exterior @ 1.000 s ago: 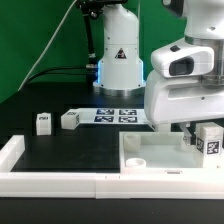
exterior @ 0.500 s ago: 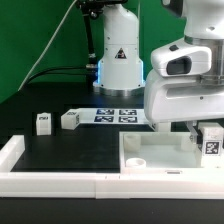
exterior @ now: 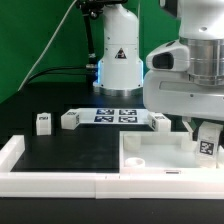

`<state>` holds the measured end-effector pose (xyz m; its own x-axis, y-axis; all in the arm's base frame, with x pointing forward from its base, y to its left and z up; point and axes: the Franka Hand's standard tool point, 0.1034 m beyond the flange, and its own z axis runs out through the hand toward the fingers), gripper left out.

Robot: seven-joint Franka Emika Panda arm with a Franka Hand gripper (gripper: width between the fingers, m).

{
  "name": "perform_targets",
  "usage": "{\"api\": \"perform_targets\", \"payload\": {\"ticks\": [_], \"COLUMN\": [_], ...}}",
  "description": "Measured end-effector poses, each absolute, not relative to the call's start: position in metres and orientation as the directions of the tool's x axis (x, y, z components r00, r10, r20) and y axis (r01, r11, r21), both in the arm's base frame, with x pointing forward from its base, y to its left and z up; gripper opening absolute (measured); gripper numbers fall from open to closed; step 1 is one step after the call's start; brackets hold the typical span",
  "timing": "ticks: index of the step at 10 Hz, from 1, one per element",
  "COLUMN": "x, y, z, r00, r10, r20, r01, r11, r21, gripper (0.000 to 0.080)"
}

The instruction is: Assemble one leg

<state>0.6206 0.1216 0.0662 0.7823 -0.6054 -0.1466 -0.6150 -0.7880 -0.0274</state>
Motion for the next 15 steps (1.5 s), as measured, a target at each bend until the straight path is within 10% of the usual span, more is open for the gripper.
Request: {"api": "perform_targets", "payload": {"ticks": [6,8,15], "x": [0.621,0.620,0.621], "y": [0.126,0.127,0.134], "z": [0.066,0.066,0.072], "r00": [0.426,0.488,0.970], "r10": [-0.893,-0.860,-0.208], "r20": [-0.145,-0.149,-0.124], "r01": [-0.900,-0.868,-0.213], "r11": [-0.435,-0.497,-0.977], "r21": [0.035,0.027,-0.032], "gripper": [0.0369,0.0619,0.0649]}}
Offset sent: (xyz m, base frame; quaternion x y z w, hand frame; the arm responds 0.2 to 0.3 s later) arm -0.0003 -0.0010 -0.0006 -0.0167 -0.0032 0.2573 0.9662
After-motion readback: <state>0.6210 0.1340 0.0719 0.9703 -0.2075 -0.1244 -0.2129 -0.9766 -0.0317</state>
